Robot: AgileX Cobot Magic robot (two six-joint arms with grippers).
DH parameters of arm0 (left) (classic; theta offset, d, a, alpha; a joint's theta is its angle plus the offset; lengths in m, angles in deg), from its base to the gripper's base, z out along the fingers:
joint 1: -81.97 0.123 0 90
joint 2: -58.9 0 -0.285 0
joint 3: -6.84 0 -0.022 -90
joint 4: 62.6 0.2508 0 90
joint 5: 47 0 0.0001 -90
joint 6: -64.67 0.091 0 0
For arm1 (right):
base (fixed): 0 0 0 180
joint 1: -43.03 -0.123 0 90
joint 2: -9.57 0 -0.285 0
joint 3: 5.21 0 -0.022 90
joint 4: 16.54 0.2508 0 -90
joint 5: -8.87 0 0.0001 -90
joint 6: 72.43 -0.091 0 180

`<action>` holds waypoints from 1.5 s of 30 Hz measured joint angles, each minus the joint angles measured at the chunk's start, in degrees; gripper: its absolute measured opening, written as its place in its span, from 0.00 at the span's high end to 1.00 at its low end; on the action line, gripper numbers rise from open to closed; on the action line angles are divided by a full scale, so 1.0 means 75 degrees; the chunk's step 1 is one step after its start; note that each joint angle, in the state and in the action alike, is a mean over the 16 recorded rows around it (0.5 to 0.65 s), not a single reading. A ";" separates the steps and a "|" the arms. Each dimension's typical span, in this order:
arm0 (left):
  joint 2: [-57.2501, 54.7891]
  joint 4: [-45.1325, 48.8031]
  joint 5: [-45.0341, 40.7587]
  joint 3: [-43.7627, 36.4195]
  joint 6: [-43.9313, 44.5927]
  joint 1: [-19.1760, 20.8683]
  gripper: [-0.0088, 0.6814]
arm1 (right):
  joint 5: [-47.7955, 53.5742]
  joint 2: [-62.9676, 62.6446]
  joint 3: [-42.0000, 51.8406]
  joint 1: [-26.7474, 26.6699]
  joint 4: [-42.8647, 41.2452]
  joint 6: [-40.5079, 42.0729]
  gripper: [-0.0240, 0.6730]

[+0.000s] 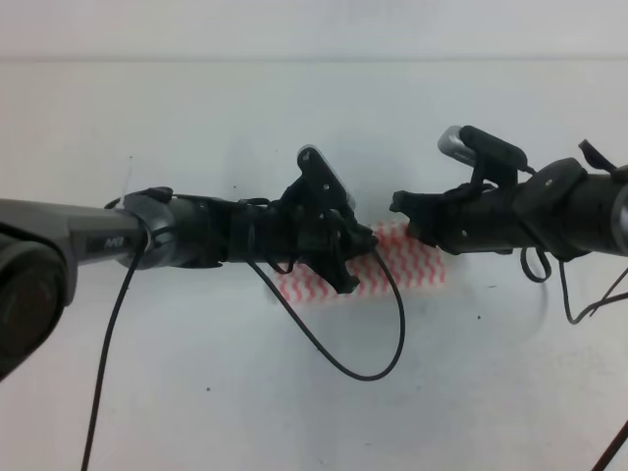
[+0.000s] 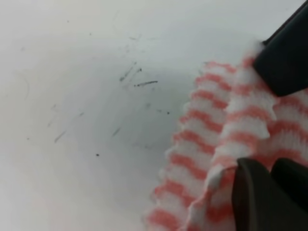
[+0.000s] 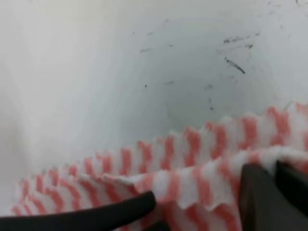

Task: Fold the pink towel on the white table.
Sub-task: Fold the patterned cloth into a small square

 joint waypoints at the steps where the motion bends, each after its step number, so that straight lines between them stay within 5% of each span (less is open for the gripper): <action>1: -0.0003 0.0000 0.0009 0.0000 0.0004 0.0000 0.90 | -0.0017 0.0000 0.0000 0.0000 0.0027 0.0000 0.84; 11: -0.0020 -0.0006 0.0107 0.0000 0.0006 -0.0001 0.90 | -0.0479 0.0034 -0.0001 -0.0006 0.0214 -0.0001 0.58; 18: 0.0009 -0.0008 0.0136 -0.0001 0.0014 -0.0002 0.90 | -0.0773 0.0034 -0.0070 -0.0005 0.0157 0.0002 0.54; 37: 0.0578 0.0892 0.0759 -0.0025 -0.1203 -0.0010 0.90 | 0.0901 0.0201 -0.1038 -0.0009 -0.0381 0.0241 0.95; 45: 0.0543 0.1211 0.0796 -0.0052 -0.1477 -0.0010 0.91 | 0.0997 0.0491 -0.1105 0.0002 -0.0456 0.0229 0.97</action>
